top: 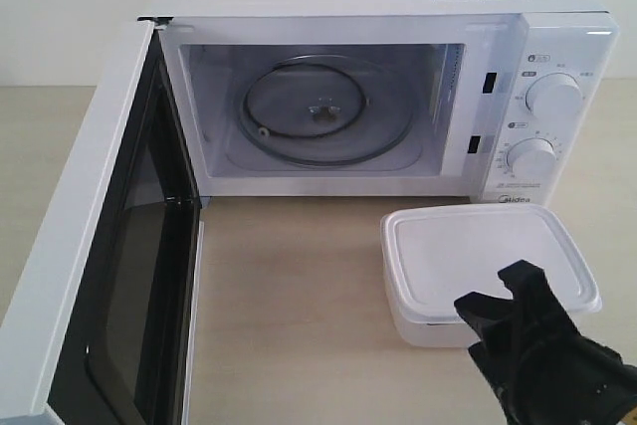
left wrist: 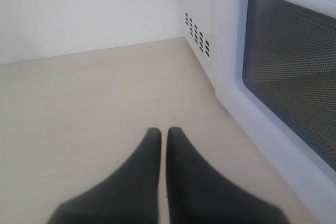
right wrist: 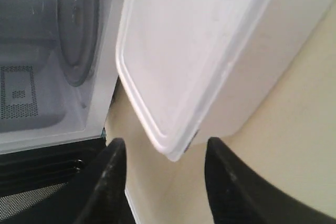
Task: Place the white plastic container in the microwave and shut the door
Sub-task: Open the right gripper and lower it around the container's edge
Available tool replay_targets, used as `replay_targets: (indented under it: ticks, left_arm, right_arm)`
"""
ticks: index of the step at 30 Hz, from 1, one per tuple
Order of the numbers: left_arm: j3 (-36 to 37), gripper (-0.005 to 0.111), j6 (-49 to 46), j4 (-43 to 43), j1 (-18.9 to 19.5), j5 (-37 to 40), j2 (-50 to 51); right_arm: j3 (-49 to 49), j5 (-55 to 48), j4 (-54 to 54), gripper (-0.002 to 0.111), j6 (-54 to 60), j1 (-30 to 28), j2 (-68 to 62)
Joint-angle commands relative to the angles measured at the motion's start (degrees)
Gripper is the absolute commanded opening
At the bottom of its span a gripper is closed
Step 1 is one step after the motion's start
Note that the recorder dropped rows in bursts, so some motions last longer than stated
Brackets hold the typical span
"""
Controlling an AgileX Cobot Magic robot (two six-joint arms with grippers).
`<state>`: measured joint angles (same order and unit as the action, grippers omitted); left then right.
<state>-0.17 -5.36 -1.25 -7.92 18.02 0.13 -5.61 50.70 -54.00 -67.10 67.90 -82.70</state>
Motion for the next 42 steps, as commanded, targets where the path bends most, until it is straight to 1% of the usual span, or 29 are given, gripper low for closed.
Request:
replay_targets:
  ticks: [1,4,8,14,21,25,30,38,42]
  left_arm:
    - [0.17,0.004,-0.09,-0.03,0.22,-0.01,-0.13]
    - [0.17,0.004,-0.09,-0.03,0.22,-0.01,-0.13]
    - [0.17,0.004,-0.09,-0.03,0.22,-0.01,-0.13]
    - [0.17,0.004,-0.09,-0.03,0.22,-0.01,-0.13]
    - [0.17,0.004,-0.26,-0.03,0.22,-0.01,-0.13]
    - [0.17,0.004,-0.26,-0.03,0.22,-0.01,-0.13]
    - [0.17,0.004,-0.26,-0.03,0.22,-0.01,-0.13]
    - [0.17,0.004,-0.26,-0.03,0.22,-0.01,-0.13]
    - [0.17,0.004,-0.26,-0.03,0.22,-0.01,-0.13]
  right_arm:
    - [4.14,2.74,1.09,0.046,-4.75,0.66,-0.27]
    - [5.04,5.39,0.01,0.046,-4.88,0.65,-0.27]
    - [5.04,3.31,-3.34,0.046,-4.34,0.65,-0.27]
    - [5.04,3.42,-7.60,0.046,-4.22,0.65,-0.36]
    - [4.93,3.47,-8.64,0.046,-5.57,0.65,-2.03]
    - [4.93,5.20,-9.33,0.046,-5.77,0.65,-2.03]
    - [4.72,3.89,-10.34,0.046,-5.89,0.65,-2.03]
    - [0.66,2.56,-12.91,0.046,-0.23,0.65,-2.03]
    - [0.21,0.81,-14.81,0.046,0.48,0.65,-2.03]
